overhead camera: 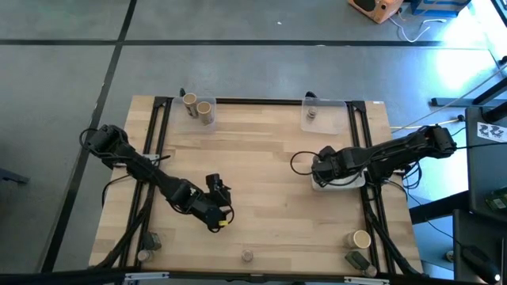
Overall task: Sort spices by type
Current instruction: Put the middle black seasoning can into the white bin, then put the middle brown seasoning bottle into the right transparent bin, then put the left black seasoning can into the white bin
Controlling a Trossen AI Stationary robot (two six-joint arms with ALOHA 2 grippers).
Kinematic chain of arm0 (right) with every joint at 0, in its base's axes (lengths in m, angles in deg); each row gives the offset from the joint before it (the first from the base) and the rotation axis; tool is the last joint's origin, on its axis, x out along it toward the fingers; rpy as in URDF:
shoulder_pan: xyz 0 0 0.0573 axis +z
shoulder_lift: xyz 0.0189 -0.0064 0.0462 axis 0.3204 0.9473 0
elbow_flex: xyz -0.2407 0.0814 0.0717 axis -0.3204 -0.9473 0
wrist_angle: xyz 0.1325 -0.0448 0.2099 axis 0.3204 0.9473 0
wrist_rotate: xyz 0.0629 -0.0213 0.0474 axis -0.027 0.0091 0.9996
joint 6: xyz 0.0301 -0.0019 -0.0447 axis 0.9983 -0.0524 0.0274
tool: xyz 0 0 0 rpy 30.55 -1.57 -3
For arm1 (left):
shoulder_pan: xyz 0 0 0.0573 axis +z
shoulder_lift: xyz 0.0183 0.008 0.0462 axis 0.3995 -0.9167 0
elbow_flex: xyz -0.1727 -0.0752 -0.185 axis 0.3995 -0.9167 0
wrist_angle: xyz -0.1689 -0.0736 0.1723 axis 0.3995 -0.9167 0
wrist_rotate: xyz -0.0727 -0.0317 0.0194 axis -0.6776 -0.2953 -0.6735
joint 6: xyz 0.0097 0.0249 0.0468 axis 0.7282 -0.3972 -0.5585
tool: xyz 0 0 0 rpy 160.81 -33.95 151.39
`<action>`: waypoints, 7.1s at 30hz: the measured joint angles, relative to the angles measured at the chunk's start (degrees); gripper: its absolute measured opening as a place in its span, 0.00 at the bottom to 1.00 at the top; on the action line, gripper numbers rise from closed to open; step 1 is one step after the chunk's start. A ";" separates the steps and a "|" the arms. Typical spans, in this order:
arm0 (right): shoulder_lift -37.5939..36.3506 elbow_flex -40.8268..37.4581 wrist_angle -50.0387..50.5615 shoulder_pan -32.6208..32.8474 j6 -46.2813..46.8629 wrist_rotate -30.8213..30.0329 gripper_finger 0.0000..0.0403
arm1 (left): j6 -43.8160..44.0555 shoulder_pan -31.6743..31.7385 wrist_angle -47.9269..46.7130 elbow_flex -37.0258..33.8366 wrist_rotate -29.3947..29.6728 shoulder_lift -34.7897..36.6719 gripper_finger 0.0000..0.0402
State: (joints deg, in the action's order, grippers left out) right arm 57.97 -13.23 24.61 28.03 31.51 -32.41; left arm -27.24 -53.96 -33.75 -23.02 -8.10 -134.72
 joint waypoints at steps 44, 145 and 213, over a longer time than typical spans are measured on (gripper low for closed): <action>24.56 12.34 -52.08 32.30 -24.04 -22.23 0.65 | -2.78 -9.04 34.77 3.09 -9.18 -11.52 0.86; 8.07 18.76 -28.00 -3.46 -47.76 -28.88 0.45 | -16.26 4.93 29.83 -14.22 -4.26 -4.53 0.86; -6.87 -10.19 -74.06 -26.18 -51.43 -4.92 0.70 | -21.75 16.20 40.25 -24.22 -7.83 2.36 0.86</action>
State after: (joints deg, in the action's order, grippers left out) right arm 51.10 -23.42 -49.45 1.84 -19.93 -37.33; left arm -48.99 -37.76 6.49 -47.24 -15.93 -132.36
